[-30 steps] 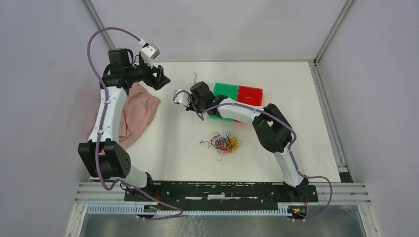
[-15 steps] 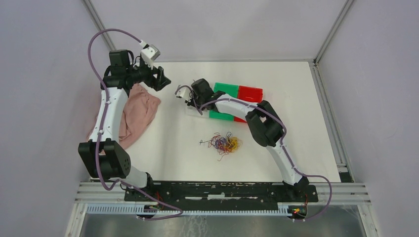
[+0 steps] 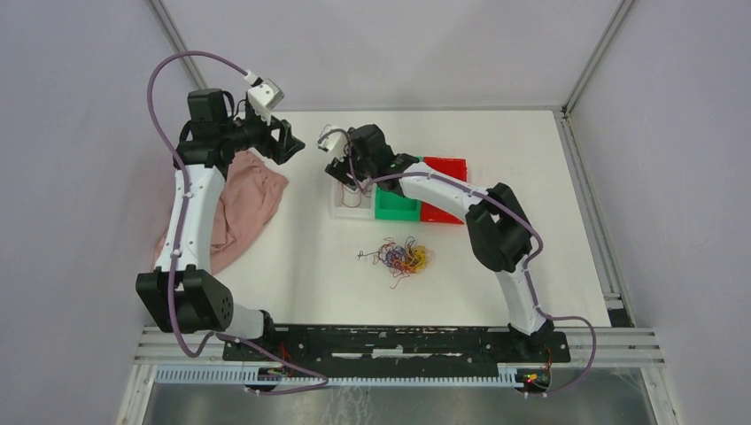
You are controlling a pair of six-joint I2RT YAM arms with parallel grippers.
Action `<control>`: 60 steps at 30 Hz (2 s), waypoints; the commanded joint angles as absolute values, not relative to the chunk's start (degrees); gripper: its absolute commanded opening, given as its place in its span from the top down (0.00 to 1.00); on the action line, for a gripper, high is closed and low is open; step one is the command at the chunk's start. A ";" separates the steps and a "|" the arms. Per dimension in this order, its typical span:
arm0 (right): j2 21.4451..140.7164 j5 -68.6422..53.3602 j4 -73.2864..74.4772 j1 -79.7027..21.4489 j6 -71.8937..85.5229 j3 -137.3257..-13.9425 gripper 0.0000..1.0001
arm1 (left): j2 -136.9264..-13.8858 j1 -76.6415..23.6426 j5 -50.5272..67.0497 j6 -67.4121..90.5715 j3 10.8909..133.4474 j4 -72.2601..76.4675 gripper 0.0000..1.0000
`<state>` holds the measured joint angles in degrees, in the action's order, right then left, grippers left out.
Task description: Untangle the cables
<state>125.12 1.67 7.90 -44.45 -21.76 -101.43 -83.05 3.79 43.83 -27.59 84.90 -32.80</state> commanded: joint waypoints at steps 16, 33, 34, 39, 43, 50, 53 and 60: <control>91.64 15.19 2.23 -41.65 3.64 -81.16 0.00 | -74.86 4.05 49.44 -33.12 82.12 -38.24 0.04; 68.38 8.39 12.89 -38.10 13.00 -55.12 0.16 | -75.41 -31.35 27.95 -52.18 60.64 -47.55 0.15; 67.57 8.29 13.52 -37.55 14.36 -54.74 0.18 | -76.75 -32.90 26.80 -51.97 60.64 -46.11 0.17; 62.88 8.18 13.46 -35.72 17.58 -51.40 0.24 | -84.23 -38.31 24.31 -51.57 62.46 -42.20 0.22; 59.60 8.13 14.15 -34.95 19.04 -48.23 0.28 | -88.97 -39.98 25.46 -52.42 63.52 -42.00 0.23; 53.43 8.79 15.02 -34.64 22.31 -42.43 0.33 | -93.75 -40.88 23.40 -50.58 64.25 -37.51 0.40; 51.67 8.76 15.58 -34.54 23.42 -41.36 0.35 | -95.18 -41.21 23.03 -50.18 64.20 -36.40 0.49; 46.89 5.84 18.88 -34.55 26.74 -39.50 0.37 | -94.24 -41.48 18.62 -51.04 65.08 -34.68 0.94</control>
<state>50.28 7.53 18.59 -34.74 23.33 -40.64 -95.53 -41.04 21.87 -49.93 62.19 -37.26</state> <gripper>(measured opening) 0.632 0.153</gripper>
